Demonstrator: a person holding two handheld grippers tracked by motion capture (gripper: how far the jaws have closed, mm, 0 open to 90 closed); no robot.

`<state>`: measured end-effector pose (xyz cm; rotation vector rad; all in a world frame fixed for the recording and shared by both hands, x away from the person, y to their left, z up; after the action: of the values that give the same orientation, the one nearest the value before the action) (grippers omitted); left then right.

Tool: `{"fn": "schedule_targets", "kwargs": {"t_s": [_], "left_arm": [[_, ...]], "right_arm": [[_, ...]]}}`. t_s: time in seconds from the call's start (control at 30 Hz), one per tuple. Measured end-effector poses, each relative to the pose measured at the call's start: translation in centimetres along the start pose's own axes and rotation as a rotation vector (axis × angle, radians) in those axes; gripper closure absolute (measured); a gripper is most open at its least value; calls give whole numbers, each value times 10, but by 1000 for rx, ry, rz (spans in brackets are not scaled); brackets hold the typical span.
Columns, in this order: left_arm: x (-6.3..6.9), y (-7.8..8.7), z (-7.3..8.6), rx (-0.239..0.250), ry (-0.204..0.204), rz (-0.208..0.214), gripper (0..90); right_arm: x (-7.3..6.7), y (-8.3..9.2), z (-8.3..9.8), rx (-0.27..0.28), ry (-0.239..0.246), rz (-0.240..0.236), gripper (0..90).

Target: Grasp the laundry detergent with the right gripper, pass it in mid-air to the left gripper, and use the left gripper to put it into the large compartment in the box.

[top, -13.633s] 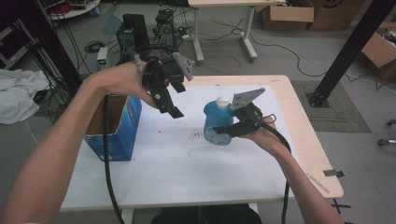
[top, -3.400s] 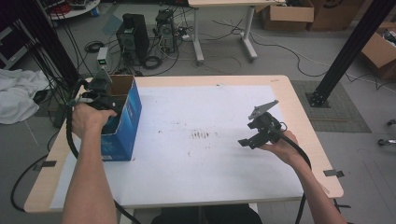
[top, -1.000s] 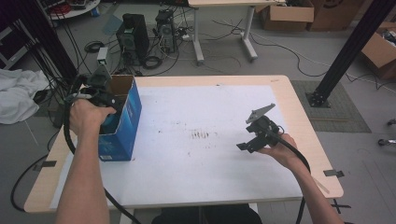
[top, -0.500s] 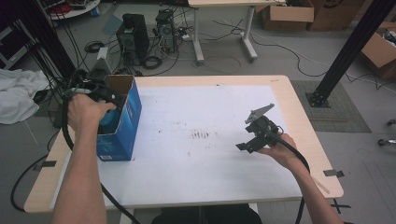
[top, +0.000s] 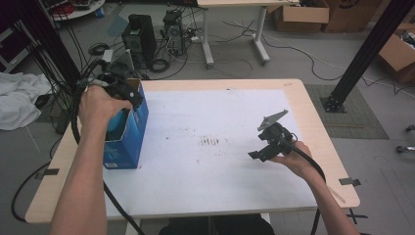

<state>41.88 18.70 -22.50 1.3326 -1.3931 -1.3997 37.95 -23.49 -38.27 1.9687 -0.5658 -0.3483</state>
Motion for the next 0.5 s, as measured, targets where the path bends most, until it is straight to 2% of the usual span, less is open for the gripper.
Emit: {"fn": "schedule_targets", "kwargs": {"t_s": [0.23,0.3,0.5], "left_arm": [[36,21,-9,28,-146,59,162],[45,25,-11,37,-183,63,161],[73,27,-18,59,-286,86,161]], "right_arm": [[1,3,1,-11,-5,11,177],[1,4,1,-11,-9,14,177],[2,9,3,-28,-22,29,176]]}}
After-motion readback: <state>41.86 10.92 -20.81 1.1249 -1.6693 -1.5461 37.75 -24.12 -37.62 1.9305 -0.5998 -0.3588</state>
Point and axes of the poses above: each handheld gripper's, and its own axes: y roughly backward along the jaws, z roughly out of its underside, x roughly to its right, the point moved 1 cm from there along -y, roughly forward along the jaws, and after that the axes turned 8 degrees about -x, right-handed, at the moved point
